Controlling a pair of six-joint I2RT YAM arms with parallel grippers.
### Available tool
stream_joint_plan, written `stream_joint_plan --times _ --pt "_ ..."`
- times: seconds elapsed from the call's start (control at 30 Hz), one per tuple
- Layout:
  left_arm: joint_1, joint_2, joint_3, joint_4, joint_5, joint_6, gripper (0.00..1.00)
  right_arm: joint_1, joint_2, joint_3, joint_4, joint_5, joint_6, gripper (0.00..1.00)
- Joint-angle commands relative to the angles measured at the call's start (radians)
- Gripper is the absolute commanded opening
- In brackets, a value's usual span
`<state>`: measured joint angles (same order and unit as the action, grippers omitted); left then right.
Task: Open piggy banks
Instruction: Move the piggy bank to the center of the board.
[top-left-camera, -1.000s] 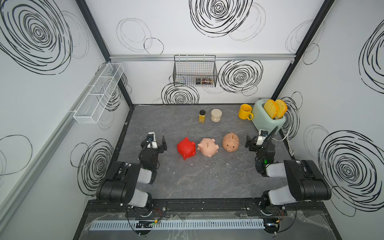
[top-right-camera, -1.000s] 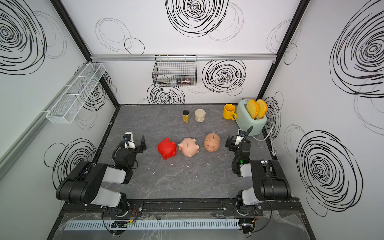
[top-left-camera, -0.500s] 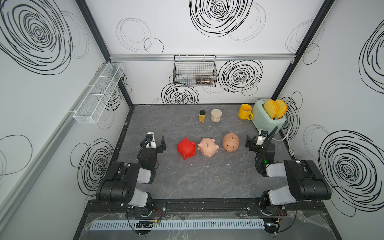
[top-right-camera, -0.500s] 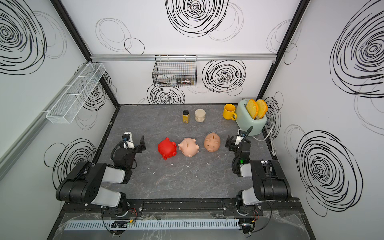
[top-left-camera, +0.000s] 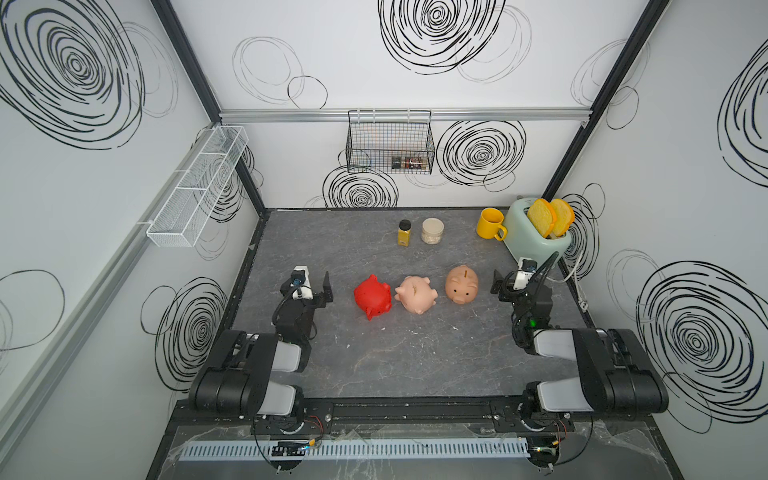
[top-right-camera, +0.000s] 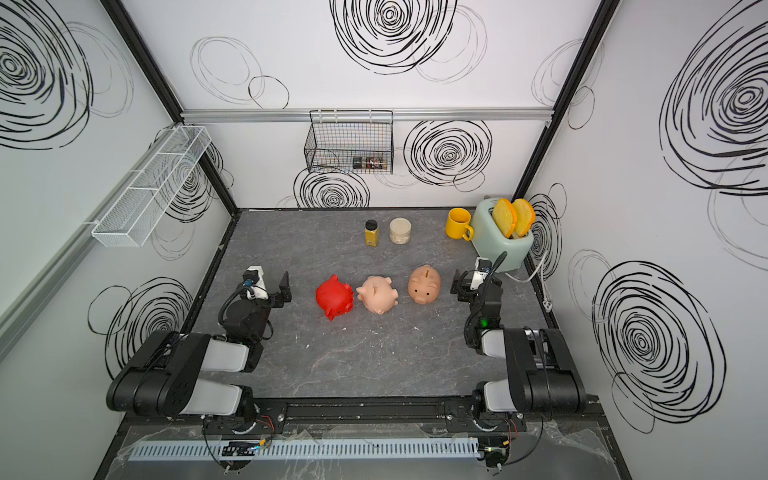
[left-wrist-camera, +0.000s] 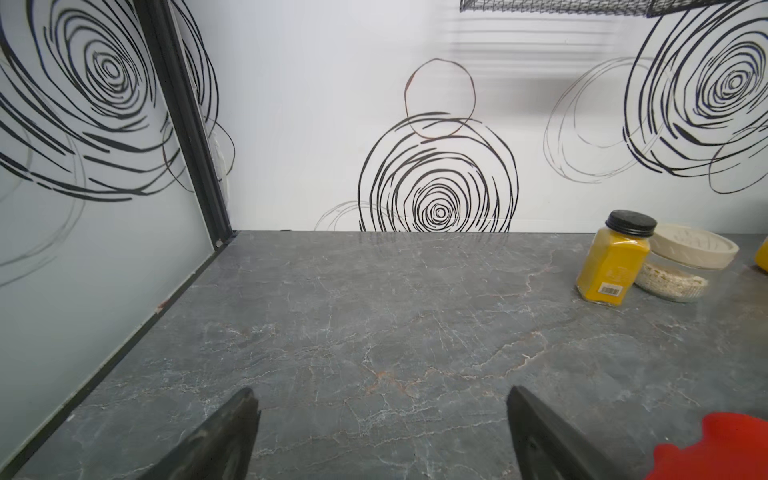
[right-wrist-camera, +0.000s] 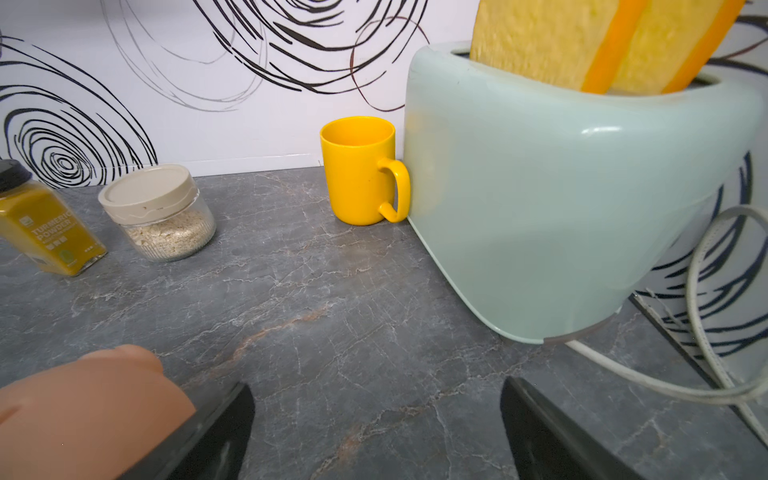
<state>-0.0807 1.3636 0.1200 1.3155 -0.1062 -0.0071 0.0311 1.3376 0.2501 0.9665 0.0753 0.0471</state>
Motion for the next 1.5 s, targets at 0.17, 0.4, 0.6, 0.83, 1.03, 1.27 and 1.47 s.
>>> stream_joint_plan --times 0.17,0.4,0.6,0.83,1.03,1.27,1.47 --pt "-0.05 -0.25 0.078 -0.229 -0.264 -0.132 0.96 -0.013 -0.245 0.03 -0.121 -0.033 0.145 0.97" --pt "0.002 -0.284 0.222 -0.62 -0.337 -0.453 0.96 -0.03 -0.278 0.147 -0.38 0.107 0.431 0.97" --pt "-0.031 -0.266 0.264 -0.675 -0.225 -0.454 0.96 -0.027 -0.207 0.19 -0.366 -0.279 0.38 0.97" --pt "-0.208 -0.31 0.304 -0.777 -0.213 -0.468 0.96 0.184 -0.135 0.325 -0.503 -0.324 0.263 0.99" --pt "-0.313 -0.368 0.313 -0.926 -0.166 -0.543 0.96 0.4 -0.083 0.441 -0.714 -0.238 0.185 0.93" --pt "-0.454 -0.41 0.295 -1.021 -0.11 -0.598 0.96 0.652 -0.056 0.525 -0.926 -0.124 0.177 0.81" --pt "-0.478 -0.502 0.229 -1.034 0.033 -0.639 0.96 0.788 -0.023 0.609 -1.082 -0.055 0.189 0.7"
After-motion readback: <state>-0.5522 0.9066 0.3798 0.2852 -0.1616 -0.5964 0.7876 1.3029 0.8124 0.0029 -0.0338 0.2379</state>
